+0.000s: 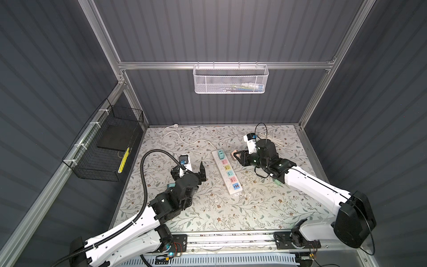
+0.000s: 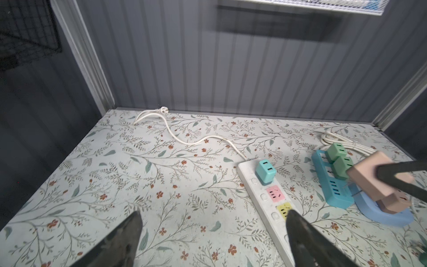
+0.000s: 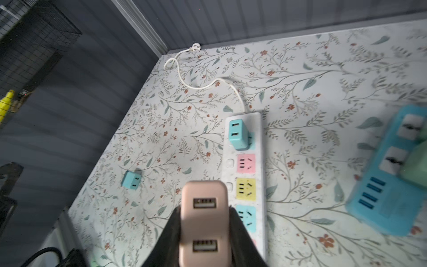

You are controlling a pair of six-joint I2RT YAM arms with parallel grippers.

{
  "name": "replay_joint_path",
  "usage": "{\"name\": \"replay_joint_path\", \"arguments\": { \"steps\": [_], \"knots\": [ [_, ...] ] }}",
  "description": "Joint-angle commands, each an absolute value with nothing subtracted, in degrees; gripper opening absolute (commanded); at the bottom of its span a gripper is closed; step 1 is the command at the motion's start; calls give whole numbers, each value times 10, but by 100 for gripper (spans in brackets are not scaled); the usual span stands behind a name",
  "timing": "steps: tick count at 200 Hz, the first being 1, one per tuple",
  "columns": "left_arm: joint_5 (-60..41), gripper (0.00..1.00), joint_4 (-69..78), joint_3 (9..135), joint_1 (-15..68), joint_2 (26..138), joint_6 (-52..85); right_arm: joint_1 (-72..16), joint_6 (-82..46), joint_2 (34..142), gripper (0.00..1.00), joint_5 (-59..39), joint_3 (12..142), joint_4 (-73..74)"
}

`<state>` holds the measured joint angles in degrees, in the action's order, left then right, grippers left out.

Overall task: Insert the plug
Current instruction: 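Grasp the pink adapter with the right gripper while the left gripper releases, then carry the pink adapter with the right gripper while the left arm draws back, then lower the pink adapter with the right gripper onto the socket beside the teal adapter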

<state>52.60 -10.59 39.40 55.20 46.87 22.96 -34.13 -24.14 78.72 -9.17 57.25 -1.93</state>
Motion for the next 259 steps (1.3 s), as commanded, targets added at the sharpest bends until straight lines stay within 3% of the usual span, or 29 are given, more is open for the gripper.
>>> {"name": "replay_joint_path", "arguments": {
  "steps": [1,142,259],
  "knots": [
    [565,97,-172,387,554,463,302,-345,-188,807,18,-21,577,-12],
    [568,98,-223,340,554,423,370,-439,-62,1005,18,109,572,181],
    [567,100,-185,347,554,453,345,-419,-57,1060,19,94,620,177]
  ]
}}
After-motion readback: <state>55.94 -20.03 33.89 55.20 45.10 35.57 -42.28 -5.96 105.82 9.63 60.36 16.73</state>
